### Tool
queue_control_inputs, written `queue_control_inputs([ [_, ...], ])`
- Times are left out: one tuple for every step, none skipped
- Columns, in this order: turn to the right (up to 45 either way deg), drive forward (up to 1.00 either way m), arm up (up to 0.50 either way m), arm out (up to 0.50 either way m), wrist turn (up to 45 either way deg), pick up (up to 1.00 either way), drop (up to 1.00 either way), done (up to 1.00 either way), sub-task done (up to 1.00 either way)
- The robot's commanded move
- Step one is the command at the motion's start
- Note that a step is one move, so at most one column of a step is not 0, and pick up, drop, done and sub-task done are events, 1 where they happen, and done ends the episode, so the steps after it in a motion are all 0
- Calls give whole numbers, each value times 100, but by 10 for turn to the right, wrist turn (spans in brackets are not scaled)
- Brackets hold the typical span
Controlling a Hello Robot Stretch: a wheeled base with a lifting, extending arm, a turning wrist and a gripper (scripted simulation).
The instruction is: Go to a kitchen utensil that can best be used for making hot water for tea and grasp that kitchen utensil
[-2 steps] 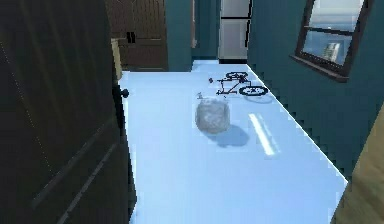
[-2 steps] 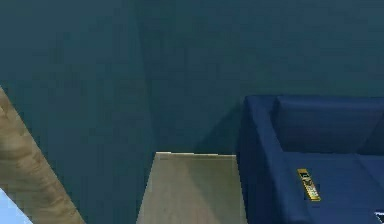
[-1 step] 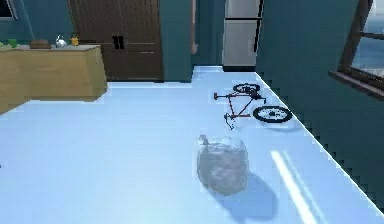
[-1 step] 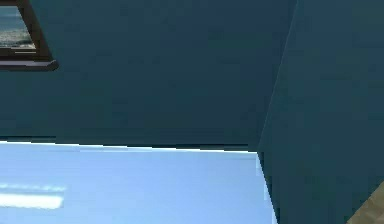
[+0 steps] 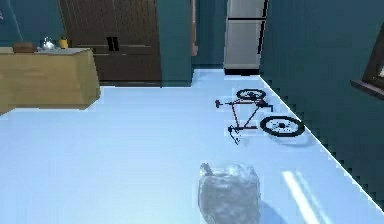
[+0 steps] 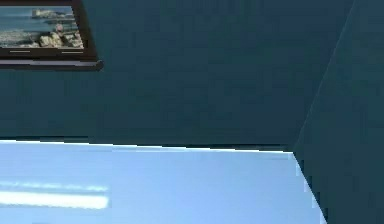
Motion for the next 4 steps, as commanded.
queue_control_inputs([
  [-360, 0, 0, 0, 0, 0, 0, 0, 0],
  [0, 100, 0, 0, 0, 0, 0, 0, 0],
  [0, 100, 0, 0, 0, 0, 0, 0, 0],
  [0, 100, 0, 0, 0, 0, 0, 0, 0],
])
